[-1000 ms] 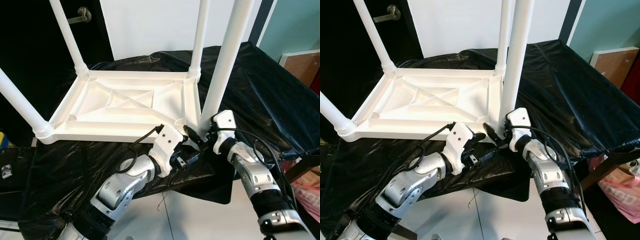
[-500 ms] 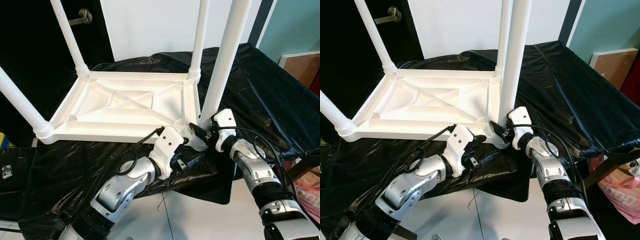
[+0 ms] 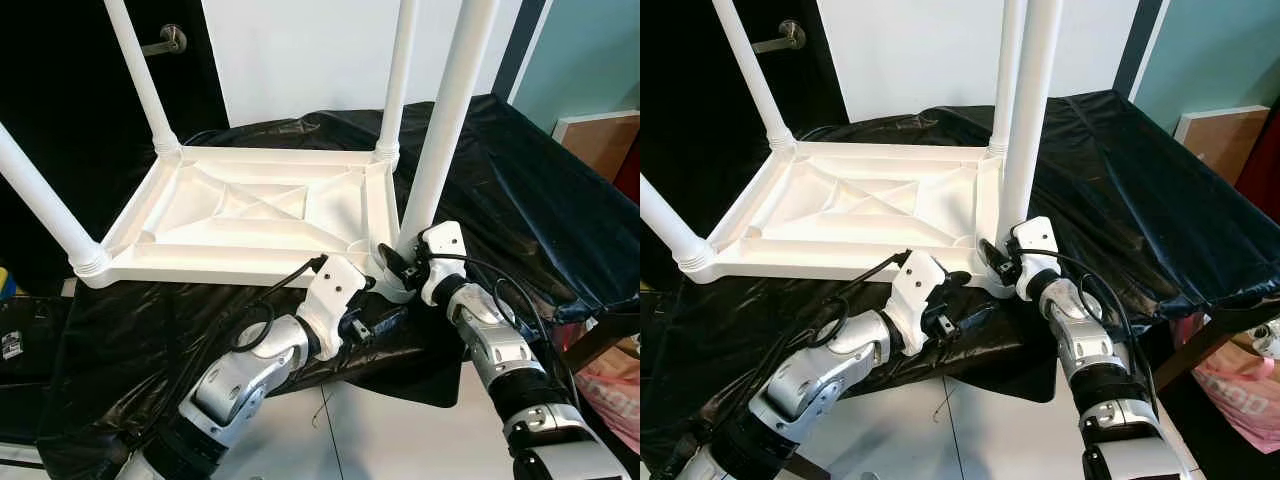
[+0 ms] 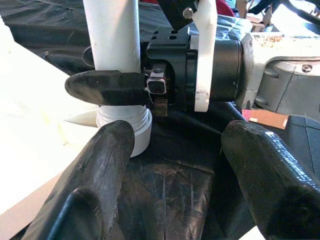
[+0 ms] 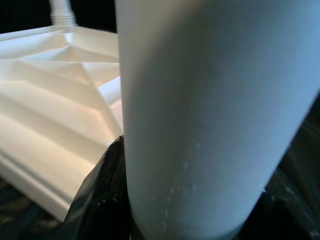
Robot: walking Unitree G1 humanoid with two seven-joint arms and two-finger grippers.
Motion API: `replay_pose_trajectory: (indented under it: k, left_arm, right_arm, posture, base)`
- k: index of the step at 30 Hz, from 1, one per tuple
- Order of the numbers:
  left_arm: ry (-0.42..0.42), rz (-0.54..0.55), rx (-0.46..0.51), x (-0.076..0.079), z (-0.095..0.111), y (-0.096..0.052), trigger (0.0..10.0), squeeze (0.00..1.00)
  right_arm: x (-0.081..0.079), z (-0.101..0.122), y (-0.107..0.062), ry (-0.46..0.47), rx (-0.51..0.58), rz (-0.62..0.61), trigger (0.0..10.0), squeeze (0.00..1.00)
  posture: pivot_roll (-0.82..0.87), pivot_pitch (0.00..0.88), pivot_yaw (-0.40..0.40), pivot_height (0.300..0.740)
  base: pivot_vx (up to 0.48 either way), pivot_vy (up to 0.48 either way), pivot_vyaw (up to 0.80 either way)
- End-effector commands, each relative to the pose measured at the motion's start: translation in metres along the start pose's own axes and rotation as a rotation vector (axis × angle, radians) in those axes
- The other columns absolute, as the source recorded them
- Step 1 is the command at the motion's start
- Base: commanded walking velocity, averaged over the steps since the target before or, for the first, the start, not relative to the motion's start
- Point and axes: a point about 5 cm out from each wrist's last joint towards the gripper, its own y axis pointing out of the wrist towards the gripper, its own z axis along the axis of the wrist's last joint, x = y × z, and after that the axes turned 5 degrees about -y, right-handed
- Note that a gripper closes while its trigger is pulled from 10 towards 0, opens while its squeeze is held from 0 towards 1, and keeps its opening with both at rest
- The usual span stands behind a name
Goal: Building children table
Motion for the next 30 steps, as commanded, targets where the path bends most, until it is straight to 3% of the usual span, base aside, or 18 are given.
replay_pose_trajectory:
  k: [1, 2, 8, 12, 16, 30]
  left_arm:
    - [-0.004, -0.134, -0.015, 0.007, -0.001, -0.002, 10.0, 0.00]
    - [-0.004, -0.134, -0.015, 0.007, -0.001, -0.002, 10.0, 0.00]
    - [-0.012, -0.133, -0.015, 0.009, -0.001, -0.003, 10.0, 0.00]
    - [-0.015, -0.135, -0.016, 0.009, -0.001, -0.003, 10.0, 0.00]
    - [-0.018, -0.136, -0.016, 0.009, 0.000, -0.003, 10.0, 0.00]
    - [-0.017, -0.147, -0.018, 0.008, 0.001, -0.003, 10.0, 0.00]
  right_arm:
    - [-0.008, -0.026, -0.010, 0.048, -0.140, -0.079, 10.0, 0.00]
    - [-0.008, -0.026, -0.010, 0.048, -0.140, -0.079, 10.0, 0.00]
    - [-0.021, -0.033, -0.021, 0.142, -0.172, -0.348, 10.0, 0.00]
    - [-0.028, -0.033, -0.023, 0.178, -0.183, -0.440, 10.0, 0.00]
    - [-0.037, -0.025, -0.019, 0.178, -0.148, -0.410, 10.0, 0.00]
    - [-0.042, -0.015, -0.018, 0.151, -0.124, -0.415, 10.0, 0.00]
  posture:
    - [-0.03, 0.038, -0.006, 0.740]
    - [-0.03, 0.038, -0.006, 0.740]
    - [-0.03, 0.052, 0.001, 0.740]
    - [-0.03, 0.055, 0.001, 0.740]
    - [-0.04, 0.063, 0.017, 0.740]
    - [-0.05, 0.067, 0.027, 0.740]
  base:
    - [0.000, 0.000, 0.00]
    - [0.000, 0.000, 0.00]
    - [0.000, 0.000, 0.00]
    - [0.000, 0.000, 0.00]
    - [0.000, 0.000, 0.00]
    - [0.000, 0.000, 0.00]
